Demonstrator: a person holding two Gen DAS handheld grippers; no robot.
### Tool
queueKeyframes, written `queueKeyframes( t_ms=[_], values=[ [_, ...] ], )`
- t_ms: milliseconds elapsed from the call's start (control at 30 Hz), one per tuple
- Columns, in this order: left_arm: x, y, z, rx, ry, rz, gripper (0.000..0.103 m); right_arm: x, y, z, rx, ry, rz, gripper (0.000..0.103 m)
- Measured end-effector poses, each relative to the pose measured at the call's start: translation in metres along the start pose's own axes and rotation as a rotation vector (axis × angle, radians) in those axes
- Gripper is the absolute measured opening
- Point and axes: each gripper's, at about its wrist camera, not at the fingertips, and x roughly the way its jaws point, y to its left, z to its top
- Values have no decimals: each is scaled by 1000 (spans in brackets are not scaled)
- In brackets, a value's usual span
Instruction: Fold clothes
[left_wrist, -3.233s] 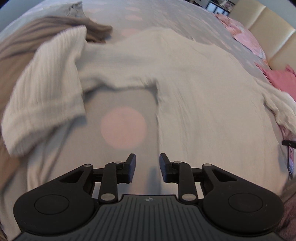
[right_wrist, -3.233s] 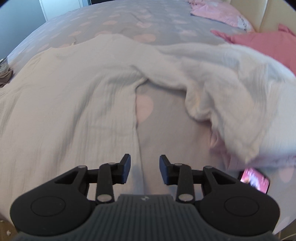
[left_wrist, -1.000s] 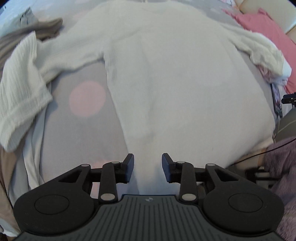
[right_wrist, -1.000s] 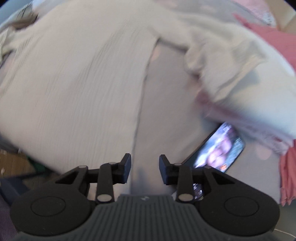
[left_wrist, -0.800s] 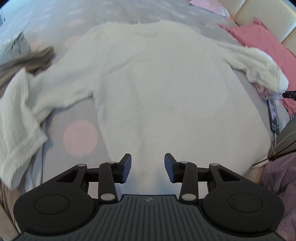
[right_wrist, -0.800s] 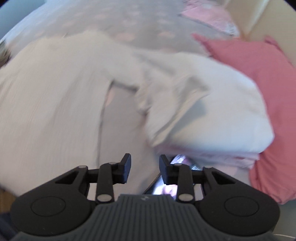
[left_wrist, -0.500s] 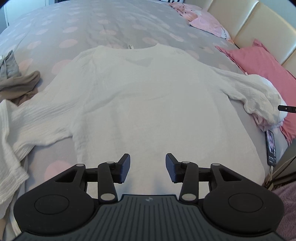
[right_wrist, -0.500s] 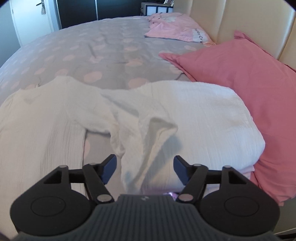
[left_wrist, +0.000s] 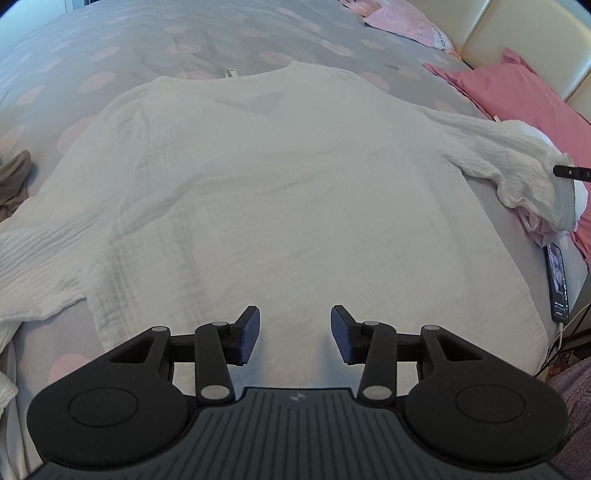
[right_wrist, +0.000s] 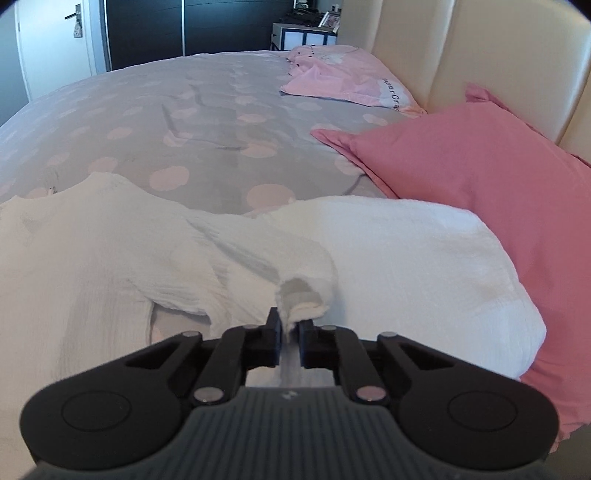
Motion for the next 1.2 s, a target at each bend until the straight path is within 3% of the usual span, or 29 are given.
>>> queueKeyframes(
  t_ms=[467, 900, 1000, 1100, 1200],
  values=[
    [3, -13, -3, 39, 3, -6, 40, -32, 146, -31, -342, -54, 227, 10],
    [3, -25, -6, 73, 4, -55, 40, -80, 229, -109, -757, 43, 524, 10],
    [6, -32, -8, 85, 16, -79, 40, -79, 237, -129, -843, 95, 543, 10],
    [11, -40, -13, 96, 34, -114, 40, -74, 240, -145, -888, 142, 548, 18],
    [13, -49, -19, 104, 43, -157, 41, -70, 227, -146, -819, 150, 560, 34]
  ],
)
